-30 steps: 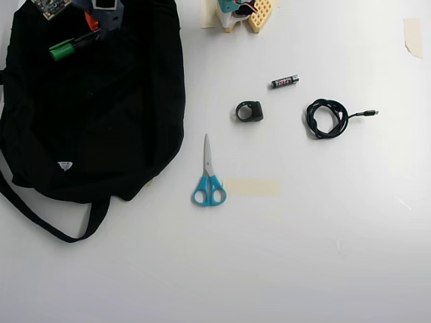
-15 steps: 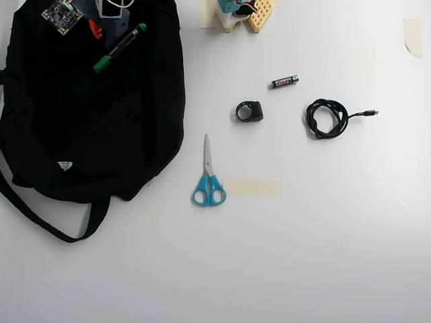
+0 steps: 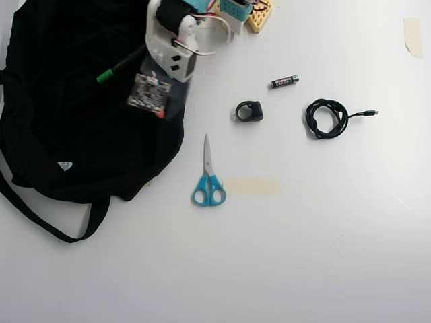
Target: Put the green marker into the black bag
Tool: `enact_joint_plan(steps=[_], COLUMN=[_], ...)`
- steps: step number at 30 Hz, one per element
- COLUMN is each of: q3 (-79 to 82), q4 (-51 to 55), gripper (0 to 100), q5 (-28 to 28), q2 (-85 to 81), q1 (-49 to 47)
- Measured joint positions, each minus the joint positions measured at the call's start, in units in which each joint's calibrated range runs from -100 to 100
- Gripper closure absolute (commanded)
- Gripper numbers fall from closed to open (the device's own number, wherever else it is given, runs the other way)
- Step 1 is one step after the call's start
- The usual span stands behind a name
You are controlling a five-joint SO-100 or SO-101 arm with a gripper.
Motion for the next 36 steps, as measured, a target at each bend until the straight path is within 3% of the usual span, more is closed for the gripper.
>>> enact_joint_plan(steps=[4, 9, 23, 36], q3=[1.2, 11.1, 53.7, 78.4], q4=[0.5, 0.5, -16.2, -17.8], gripper=[98, 98, 98, 98], q5=[-5.5, -7.6, -9.8, -9.8], q2=[-9.1, -19.6, -46.2, -73.6], q1=[-20.4, -28.5, -26.5, -23.3])
